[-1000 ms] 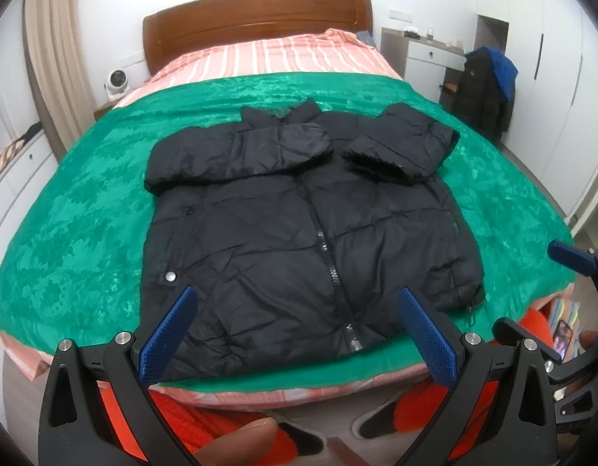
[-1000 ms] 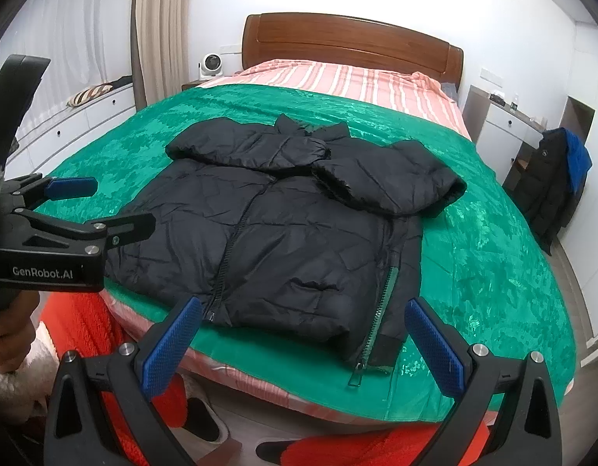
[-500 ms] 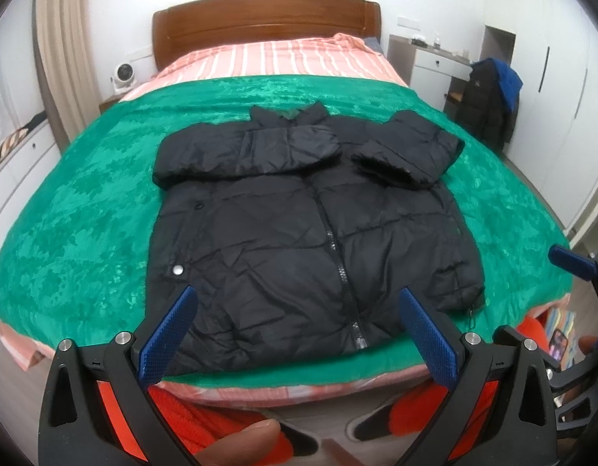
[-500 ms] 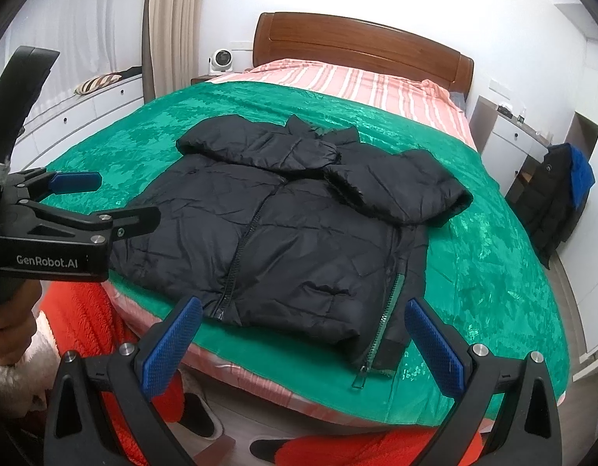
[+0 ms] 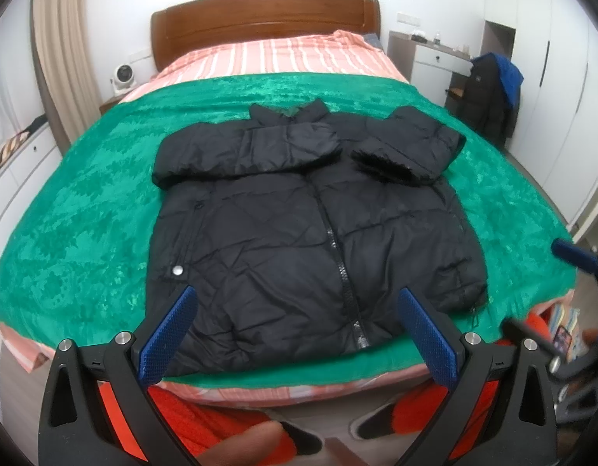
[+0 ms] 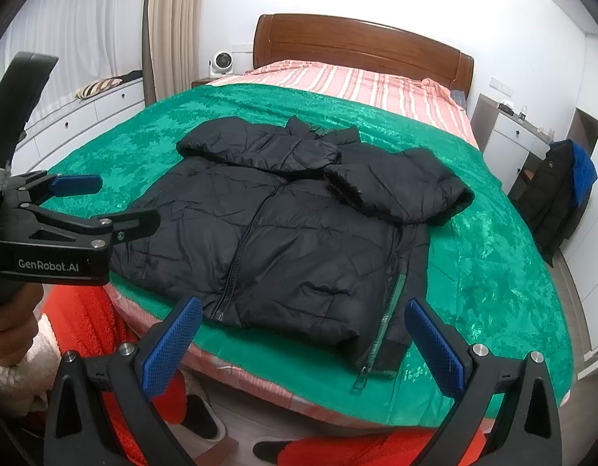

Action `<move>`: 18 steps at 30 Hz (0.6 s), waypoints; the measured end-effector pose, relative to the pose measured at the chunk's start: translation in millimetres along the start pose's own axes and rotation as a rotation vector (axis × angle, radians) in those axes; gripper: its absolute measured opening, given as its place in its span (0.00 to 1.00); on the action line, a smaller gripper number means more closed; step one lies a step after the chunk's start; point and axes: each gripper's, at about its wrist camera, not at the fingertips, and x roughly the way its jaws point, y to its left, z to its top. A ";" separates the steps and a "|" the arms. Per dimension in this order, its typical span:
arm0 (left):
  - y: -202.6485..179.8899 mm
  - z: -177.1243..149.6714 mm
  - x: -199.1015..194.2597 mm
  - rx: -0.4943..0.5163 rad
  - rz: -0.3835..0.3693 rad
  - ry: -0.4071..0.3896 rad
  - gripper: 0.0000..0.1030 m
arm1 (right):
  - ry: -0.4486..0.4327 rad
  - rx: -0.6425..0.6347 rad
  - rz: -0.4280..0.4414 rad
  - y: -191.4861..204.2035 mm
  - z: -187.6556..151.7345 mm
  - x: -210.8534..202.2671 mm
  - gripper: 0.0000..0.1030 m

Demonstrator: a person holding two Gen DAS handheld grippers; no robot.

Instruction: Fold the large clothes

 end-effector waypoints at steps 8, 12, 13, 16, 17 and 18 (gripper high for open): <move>5.9 -0.3 -0.8 -0.009 0.024 -0.006 1.00 | -0.027 -0.043 -0.085 -105.9 49.5 79.1 1.00; 3.0 -0.6 -6.0 -0.001 0.041 -0.015 1.00 | 0.083 -0.262 0.052 -72.7 87.8 167.0 1.00; 2.7 -0.6 -8.2 0.002 0.050 -0.018 1.00 | 0.088 -0.307 0.033 -60.4 94.7 192.0 1.00; 8.0 -1.5 -11.3 -0.006 0.071 -0.009 1.00 | 0.172 -0.297 -0.006 -53.8 100.6 251.2 0.63; 11.2 -2.1 -12.4 -0.011 0.077 -0.005 1.00 | 0.207 -0.247 0.019 -60.3 105.7 262.8 0.40; 15.4 -3.1 -14.0 -0.016 0.089 -0.004 1.00 | 0.223 -0.160 0.039 -76.8 112.1 264.4 0.35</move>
